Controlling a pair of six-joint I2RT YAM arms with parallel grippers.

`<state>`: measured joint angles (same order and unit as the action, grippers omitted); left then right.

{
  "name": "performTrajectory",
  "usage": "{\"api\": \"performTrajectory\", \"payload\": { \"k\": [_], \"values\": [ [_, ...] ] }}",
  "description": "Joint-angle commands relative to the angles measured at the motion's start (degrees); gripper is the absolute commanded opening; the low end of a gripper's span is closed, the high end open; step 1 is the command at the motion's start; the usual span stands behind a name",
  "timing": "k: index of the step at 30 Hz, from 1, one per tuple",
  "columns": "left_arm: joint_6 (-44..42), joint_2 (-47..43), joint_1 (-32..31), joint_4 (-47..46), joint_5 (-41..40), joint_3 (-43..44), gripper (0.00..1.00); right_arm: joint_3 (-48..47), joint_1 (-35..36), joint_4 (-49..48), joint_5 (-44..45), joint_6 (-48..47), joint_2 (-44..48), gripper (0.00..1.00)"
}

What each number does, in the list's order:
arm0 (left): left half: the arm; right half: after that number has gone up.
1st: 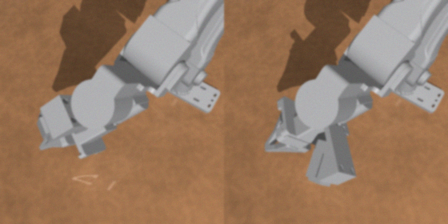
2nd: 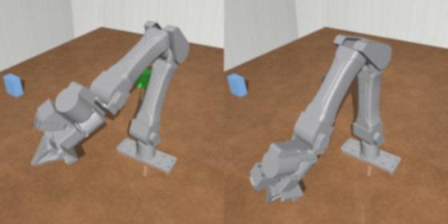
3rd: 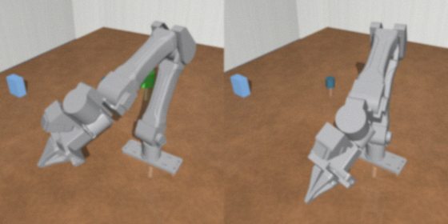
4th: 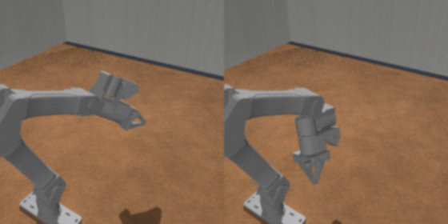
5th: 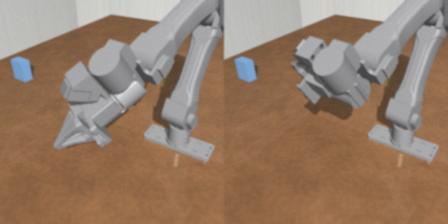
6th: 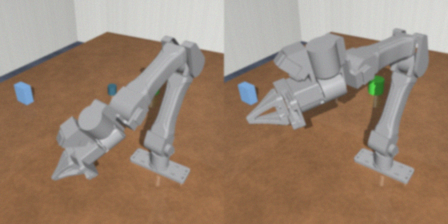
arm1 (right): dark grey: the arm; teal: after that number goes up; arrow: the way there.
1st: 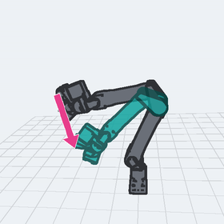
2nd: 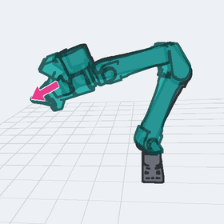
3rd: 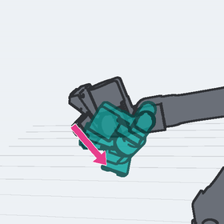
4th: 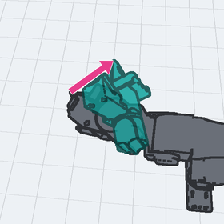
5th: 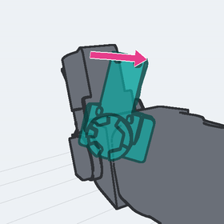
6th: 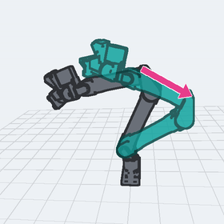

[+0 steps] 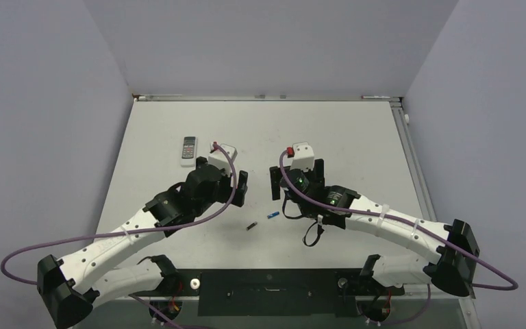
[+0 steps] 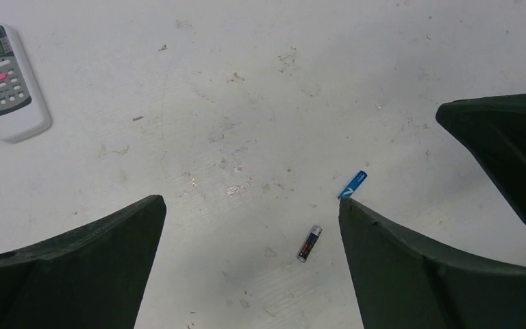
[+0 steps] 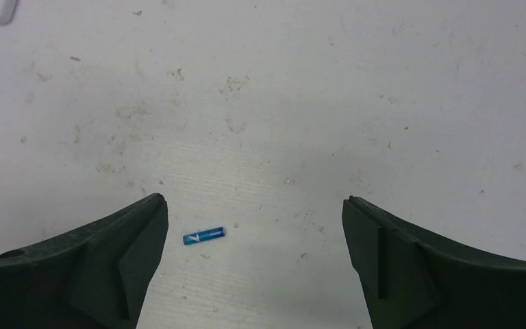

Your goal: Load the batteries into the remote control

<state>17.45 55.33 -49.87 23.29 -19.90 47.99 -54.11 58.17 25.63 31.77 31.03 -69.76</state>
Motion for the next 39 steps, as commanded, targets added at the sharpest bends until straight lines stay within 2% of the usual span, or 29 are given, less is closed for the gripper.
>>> {"api": "performTrajectory", "payload": {
  "k": [1, 5, 9, 14, 19, 26, 39],
  "values": [
    [2.09, 2.25, 4.4, 2.02, -0.18, 4.77, 0.96, -5.32, 0.27, 2.78, 8.7, 3.67, -2.16, 1.0],
    [3.14, 5.87, 8.62, 5.11, 0.15, 8.88, 0.96, -8.04, 0.18, 5.56, 10.34, 3.28, -4.48, 1.0],
    [1.33, 9.48, 10.47, 7.69, -1.88, 13.44, 0.96, -8.41, 0.27, 4.91, 9.6, -1.75, -5.9, 1.0],
    [1.18, 13.85, 13.96, 11.38, -3.52, 18.31, 0.96, -10.71, -0.71, 7.4, 8.73, -1.88, -8.03, 1.0],
    [2.31, 17.75, 17.94, 13.41, -1.63, 20.81, 0.96, -11.93, -1.4, 8.42, 7.97, -3.53, -9.3, 1.0],
    [3.72, 21.51, 25.2, 13.11, 1.18, 21.63, 0.96, -10.9, -6.72, 6.69, -1.41, -5.41, -8.92, 0.99],
    [4.7, 31.86, 34.6, 10.32, 5.14, 24.74, 0.96, -8.25, -10.05, 4.54, -8.73, -7.9, -7.95, 0.98]
  ]
}}
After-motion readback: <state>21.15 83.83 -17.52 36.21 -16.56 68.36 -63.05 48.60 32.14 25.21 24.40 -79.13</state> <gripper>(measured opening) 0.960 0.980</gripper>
